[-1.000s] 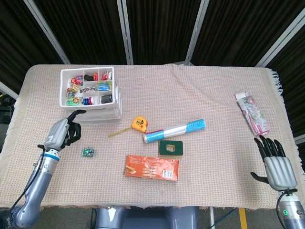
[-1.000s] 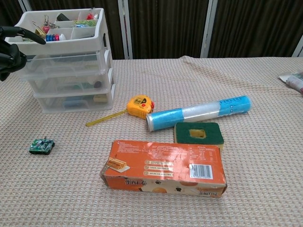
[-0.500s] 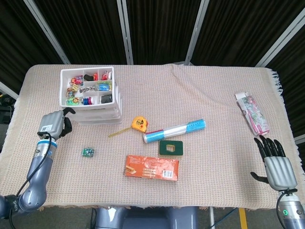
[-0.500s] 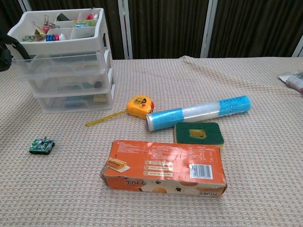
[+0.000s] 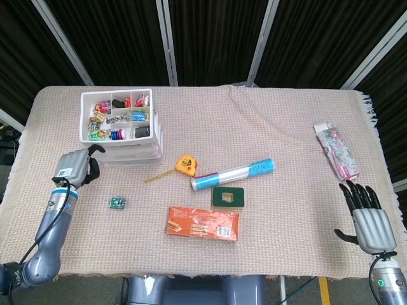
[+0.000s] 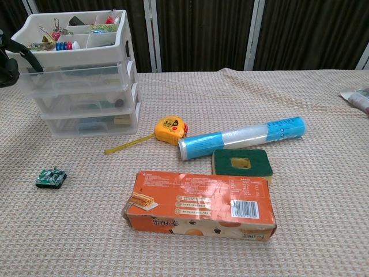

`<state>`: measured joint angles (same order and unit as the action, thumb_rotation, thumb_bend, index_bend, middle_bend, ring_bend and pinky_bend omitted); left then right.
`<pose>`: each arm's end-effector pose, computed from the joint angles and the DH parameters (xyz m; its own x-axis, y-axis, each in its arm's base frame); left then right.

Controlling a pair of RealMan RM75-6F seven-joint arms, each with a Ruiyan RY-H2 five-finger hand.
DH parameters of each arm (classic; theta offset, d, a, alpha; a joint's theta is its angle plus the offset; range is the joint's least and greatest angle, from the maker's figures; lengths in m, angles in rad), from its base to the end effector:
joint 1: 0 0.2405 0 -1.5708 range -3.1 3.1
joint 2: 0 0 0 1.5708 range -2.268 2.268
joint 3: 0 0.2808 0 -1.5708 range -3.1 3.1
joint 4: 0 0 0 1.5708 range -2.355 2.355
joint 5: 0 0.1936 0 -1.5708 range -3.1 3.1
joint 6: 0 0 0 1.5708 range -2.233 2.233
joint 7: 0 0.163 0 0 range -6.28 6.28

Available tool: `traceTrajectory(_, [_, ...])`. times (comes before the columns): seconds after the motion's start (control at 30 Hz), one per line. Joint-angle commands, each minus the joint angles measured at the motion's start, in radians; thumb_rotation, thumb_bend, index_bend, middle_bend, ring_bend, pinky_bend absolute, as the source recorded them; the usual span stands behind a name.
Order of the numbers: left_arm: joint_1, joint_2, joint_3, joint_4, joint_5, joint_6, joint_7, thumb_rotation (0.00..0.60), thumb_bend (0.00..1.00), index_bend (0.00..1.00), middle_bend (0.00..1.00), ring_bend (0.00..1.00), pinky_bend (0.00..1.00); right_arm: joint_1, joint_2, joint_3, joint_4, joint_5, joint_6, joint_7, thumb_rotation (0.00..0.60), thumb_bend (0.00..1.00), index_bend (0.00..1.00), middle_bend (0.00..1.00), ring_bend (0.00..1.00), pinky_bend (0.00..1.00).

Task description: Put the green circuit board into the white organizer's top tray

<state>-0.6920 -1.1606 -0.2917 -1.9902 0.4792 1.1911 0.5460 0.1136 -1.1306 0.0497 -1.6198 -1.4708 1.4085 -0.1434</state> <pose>-0.1948 0.3553 0.1268 0.2476 0.2852 0.9259 0.9480 0.1259 -0.2923 -0.3276 -0.2093 0.1704 0.5032 -0.0678 0.8615 -0.8640 -0.0177 0.5032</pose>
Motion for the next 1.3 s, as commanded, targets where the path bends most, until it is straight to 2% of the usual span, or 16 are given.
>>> traceTrajectory(0.03, [0.008,0.011,0.010,-0.021,0.012,-0.005,-0.016,0.600,1.00,0.31,0.80,0.81,0.67,0.000,0.000,0.000,0.000,0.000,0.000,0.000,0.600,0.00,0.04,0.00,0.00,0.00])
traceTrajectory(0.47, [0.029,0.039,0.043,-0.039,0.067,-0.024,-0.074,0.600,1.00,0.33,0.80,0.81,0.67,0.000,-0.001,0.000,-0.001,0.002,0.000,-0.003,0.600,0.00,0.04,0.00,0.00,0.00])
traceTrajectory(0.8, [0.041,0.067,0.072,-0.105,0.128,-0.023,-0.085,0.600,1.00,0.34,0.80,0.81,0.67,-0.001,0.000,0.000,-0.002,0.001,0.002,-0.002,0.600,0.00,0.04,0.00,0.00,0.00])
traceTrajectory(1.3, [0.083,0.117,0.136,-0.157,0.230,-0.042,-0.135,0.600,1.00,0.36,0.80,0.81,0.67,0.000,-0.001,0.001,-0.002,0.001,0.002,-0.003,0.600,0.00,0.04,0.00,0.00,0.00])
